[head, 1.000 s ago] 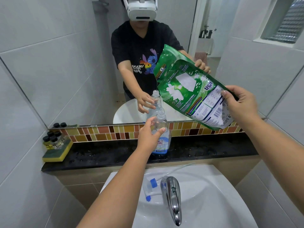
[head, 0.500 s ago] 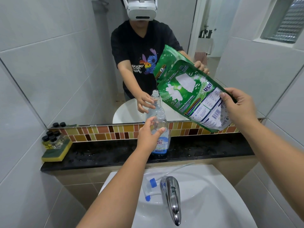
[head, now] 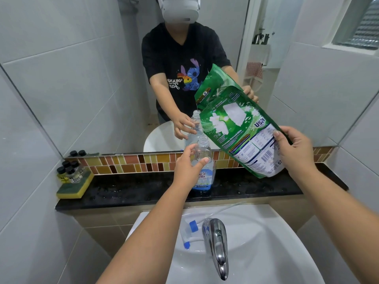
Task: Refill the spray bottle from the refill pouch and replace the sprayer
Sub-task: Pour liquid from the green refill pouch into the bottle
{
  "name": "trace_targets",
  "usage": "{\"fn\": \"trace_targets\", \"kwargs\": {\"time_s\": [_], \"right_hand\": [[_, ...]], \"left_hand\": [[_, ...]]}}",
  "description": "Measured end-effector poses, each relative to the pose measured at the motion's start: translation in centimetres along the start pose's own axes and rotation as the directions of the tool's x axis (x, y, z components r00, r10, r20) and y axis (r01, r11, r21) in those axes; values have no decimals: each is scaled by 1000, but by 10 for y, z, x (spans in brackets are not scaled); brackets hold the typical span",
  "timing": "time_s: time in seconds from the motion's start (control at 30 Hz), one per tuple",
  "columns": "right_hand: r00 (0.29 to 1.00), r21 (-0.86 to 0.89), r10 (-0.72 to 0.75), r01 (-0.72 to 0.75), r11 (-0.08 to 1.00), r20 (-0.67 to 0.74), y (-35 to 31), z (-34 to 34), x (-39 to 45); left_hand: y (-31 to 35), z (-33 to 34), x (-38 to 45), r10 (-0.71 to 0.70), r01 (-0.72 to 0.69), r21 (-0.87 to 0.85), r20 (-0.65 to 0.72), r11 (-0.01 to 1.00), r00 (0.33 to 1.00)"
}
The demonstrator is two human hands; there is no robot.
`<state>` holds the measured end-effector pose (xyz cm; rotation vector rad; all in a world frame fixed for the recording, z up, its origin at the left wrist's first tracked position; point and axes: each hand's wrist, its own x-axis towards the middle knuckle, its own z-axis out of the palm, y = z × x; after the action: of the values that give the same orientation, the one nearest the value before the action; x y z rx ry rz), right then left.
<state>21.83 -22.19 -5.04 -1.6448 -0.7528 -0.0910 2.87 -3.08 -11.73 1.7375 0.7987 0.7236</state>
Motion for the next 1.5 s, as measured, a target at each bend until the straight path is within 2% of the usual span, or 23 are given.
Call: {"fn": "trace_targets", "kwargs": {"time_s": [0.83, 1.0, 1.3, 1.5], "right_hand": [[998, 76, 66, -64, 995, -19, 4, 4, -5], [999, -15, 45, -45, 999, -2, -5, -4, -1], [996, -186, -80, 84, 979, 30, -51, -12, 27], [980, -354, -123, 173, 919, 158, -75, -10, 52]], "left_hand": [[0, 0, -1, 4, -4, 19, -7, 1000, 1000], [1, 0, 0, 0, 0, 21, -2, 1000, 1000], [-1, 0, -1, 7, -7, 18, -3, 1000, 1000], [0, -1, 0, -9, 8, 3, 8, 1000, 1000]]}}
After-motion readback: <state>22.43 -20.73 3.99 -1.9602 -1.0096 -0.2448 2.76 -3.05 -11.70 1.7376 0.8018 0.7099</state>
